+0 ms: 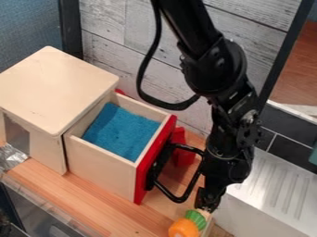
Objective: Close the drawer
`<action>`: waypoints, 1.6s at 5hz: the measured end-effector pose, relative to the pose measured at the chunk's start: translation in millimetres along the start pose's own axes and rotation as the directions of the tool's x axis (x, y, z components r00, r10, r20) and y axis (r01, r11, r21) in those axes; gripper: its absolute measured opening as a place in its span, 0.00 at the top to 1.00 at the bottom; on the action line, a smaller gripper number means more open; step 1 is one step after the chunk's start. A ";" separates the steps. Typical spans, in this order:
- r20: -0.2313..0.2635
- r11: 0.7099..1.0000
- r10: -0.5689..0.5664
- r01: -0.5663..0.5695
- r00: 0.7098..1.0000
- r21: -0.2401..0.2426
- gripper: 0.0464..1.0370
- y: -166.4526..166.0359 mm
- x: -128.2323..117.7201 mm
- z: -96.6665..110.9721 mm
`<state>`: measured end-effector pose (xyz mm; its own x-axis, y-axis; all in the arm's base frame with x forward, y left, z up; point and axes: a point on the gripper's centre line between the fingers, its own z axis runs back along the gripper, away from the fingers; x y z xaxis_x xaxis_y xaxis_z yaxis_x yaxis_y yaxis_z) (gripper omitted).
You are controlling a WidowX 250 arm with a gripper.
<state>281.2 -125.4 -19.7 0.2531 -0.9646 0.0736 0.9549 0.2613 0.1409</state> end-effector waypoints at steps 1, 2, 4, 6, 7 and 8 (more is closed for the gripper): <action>-0.014 1.000 0.021 -0.021 1.000 -0.007 0.04 0.1 -10.1 -2.5; -0.035 0.999 0.041 -0.041 0.999 -0.015 0.04 1.7 -25.1 -5.2; -0.079 0.996 0.085 -0.087 0.993 -0.026 0.04 6.7 -56.9 -9.3; -0.135 0.977 0.202 -0.210 0.970 -0.048 0.04 7.6 -115.1 -10.6; -0.142 0.968 0.241 -0.248 0.960 -0.034 0.04 11.9 -132.6 -6.9; -0.142 0.970 0.232 -0.240 0.962 -0.043 0.04 11.8 -137.2 -6.8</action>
<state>258.7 9.8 -34.8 0.4868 -0.8727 -0.0366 0.8721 0.4833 0.0764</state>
